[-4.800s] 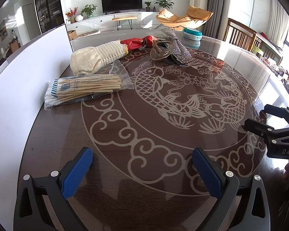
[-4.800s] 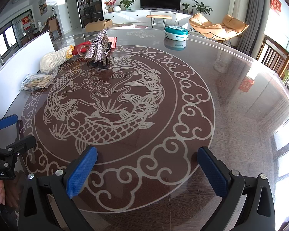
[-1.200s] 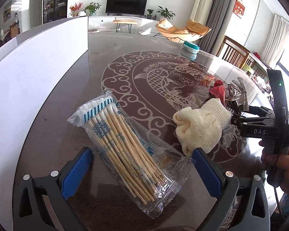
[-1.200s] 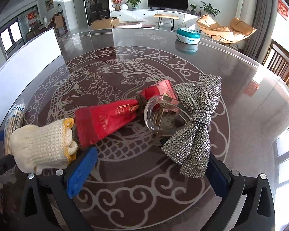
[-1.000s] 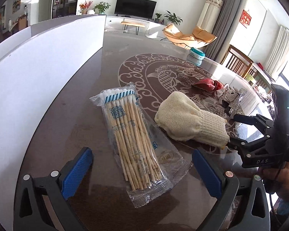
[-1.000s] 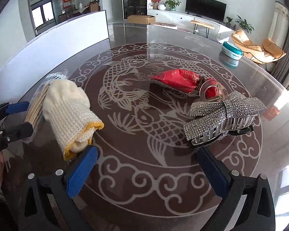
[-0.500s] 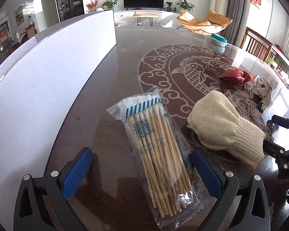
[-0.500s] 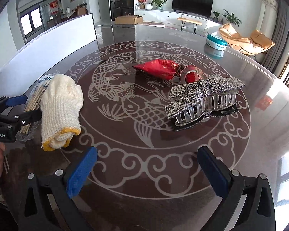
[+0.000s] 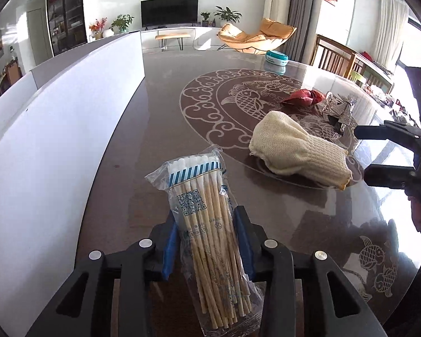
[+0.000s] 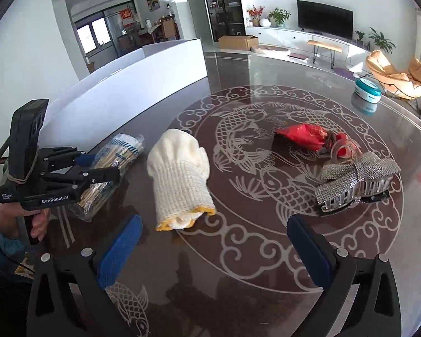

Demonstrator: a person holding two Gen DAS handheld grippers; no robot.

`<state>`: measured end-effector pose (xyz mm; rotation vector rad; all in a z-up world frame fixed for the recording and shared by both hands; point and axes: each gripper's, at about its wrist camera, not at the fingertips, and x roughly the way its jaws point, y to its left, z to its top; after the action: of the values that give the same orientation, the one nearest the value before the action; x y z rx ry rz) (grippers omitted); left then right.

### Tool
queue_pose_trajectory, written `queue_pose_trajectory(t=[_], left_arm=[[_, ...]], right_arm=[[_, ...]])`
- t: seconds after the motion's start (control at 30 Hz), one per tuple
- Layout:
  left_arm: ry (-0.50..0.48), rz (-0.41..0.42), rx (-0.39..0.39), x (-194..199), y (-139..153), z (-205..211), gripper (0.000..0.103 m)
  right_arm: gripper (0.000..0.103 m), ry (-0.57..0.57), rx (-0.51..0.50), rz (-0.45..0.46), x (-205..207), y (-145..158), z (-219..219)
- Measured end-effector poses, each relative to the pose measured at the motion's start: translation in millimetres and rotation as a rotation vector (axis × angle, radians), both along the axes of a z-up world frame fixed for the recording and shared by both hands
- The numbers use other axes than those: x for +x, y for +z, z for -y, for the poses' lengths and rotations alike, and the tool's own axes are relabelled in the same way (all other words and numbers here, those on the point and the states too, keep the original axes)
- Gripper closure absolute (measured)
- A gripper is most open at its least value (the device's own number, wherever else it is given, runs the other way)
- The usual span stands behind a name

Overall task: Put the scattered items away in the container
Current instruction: 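Grasp the white knit glove with the right tool while the left tool holds the swab bag, then carry the swab bag and white glove into the container and open both tools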

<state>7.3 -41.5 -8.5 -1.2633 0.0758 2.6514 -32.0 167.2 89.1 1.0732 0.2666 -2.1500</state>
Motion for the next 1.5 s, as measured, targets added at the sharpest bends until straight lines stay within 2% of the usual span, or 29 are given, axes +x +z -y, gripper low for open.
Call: queue_pose_trajectory(t=[0.13,0.17,0.2,0.23,0.33,0.47,0.57,0.67,0.73,0.77,0.8,0.83,1.0,1.13,1.5], left_arm=[[0.013,0.004,0.005,1.0,0.6,-0.4,0.066],[0.018,0.003,0.009,0.9,0.6,0.0,0.066],[0.021,0.0,0.011,1.1,0.3,0.2,0.066],[0.022,-0.003,0.008,1.0,0.3,-0.7,0.066],[0.014,-0.003,0.004,-4.3,0.5,-6.6,0.066],[-0.047,0.006,0.015,-24.0,1.3,-31.1,0.066],[-0.106,0.006,0.013,-41.7,1.9,-60.0,0.066],[-0.134,0.004,0.004,-54.1,3.1,-85.3,0.063],[-0.122,0.004,-0.026,-57.6,2.8,-97.2,0.052],[-0.118,0.009,-0.04,-58.4,1.6,-101.4,0.038],[-0.112,0.021,-0.063,-58.8,-0.7,-104.8,0.014],[-0.098,0.023,-0.088,-58.9,-1.7,-106.2,0.005],[-0.053,0.06,-0.061,-65.2,-5.5,-95.9,0.0],[-0.05,0.058,-0.064,-64.6,-6.0,-96.8,0.0],[-0.051,0.058,-0.063,-64.7,-6.0,-97.1,0.0]], right_arm=[[0.0,0.099,0.096,-0.004,-19.2,-16.2,55.2],[0.006,0.111,0.111,-0.015,-22.9,-20.7,64.8],[0.023,0.121,0.12,-0.02,-25.8,-24.8,72.1],[0.032,0.126,0.13,-0.013,-29.7,-29.4,76.9],[0.051,0.097,0.123,-0.024,-30.0,-30.9,72.9],[0.052,-0.068,0.108,-0.029,-22.4,-31.4,23.2],[0.052,-0.22,0.095,-0.017,-11.6,-31.8,-33.1],[0.049,-0.313,0.097,0.001,-6.6,-29.9,-75.0],[0.041,-0.354,0.114,0.0,-4.3,-28.7,-89.4],[0.031,-0.367,0.117,-0.003,-4.2,-29.5,-93.3],[0.023,-0.374,0.115,-0.006,-3.5,-29.1,-95.2],[0.019,-0.379,0.111,-0.009,-2.8,-28.9,-95.2],[0.0,-0.37,0.18,-0.037,-0.2,-30.7,-81.5],[0.0,-0.384,0.154,-0.001,-8.5,-34.5,-85.7],[0.0,-0.394,0.155,-0.002,-10.7,-34.7,-86.1]])
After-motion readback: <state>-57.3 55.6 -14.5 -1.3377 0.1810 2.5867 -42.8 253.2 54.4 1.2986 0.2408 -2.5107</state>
